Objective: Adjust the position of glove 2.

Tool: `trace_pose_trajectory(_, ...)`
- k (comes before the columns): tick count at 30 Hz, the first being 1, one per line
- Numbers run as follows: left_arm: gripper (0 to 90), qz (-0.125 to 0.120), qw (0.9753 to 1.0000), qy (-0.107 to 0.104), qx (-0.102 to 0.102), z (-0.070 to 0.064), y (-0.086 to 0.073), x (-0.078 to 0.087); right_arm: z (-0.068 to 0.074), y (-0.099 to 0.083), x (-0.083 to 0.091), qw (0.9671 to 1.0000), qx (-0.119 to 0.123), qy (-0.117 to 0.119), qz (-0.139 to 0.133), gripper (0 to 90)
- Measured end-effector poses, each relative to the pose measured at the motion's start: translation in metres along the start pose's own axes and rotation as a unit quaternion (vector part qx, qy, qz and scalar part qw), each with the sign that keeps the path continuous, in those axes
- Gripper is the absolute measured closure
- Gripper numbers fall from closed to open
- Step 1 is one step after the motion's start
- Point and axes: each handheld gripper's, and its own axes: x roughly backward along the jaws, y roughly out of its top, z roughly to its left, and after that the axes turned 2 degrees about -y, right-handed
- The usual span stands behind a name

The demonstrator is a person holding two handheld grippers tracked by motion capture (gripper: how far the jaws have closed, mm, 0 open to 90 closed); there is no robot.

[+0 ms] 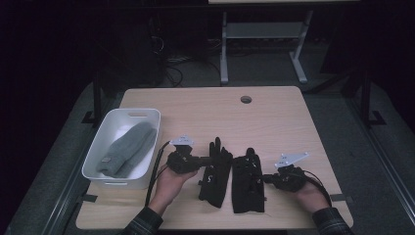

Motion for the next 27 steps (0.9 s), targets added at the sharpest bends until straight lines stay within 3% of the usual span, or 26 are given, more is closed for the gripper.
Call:
trace_pose_trajectory(9, 87.4, 0.0, 0.9996, -0.028, 0.002, -0.008, 0.003, -0.004, 0.005, 0.006, -0.007, 0.9999, 0.004, 0.011, -0.002, 89.9)
trace_pose_trajectory(10, 87.4, -0.002, 0.9993, -0.038, 0.006, -0.01, 0.004, -0.006, 0.007, 0.008, -0.008, 0.9999, 0.007, 0.012, 0.0, 89.9)
trace_pose_trajectory(27, 87.3, 0.008, 0.9987, -0.051, -0.004, -0.016, 0.008, -0.018, 0.029, 0.029, -0.031, 0.9987, 0.033, 0.038, 0.0, 90.0)
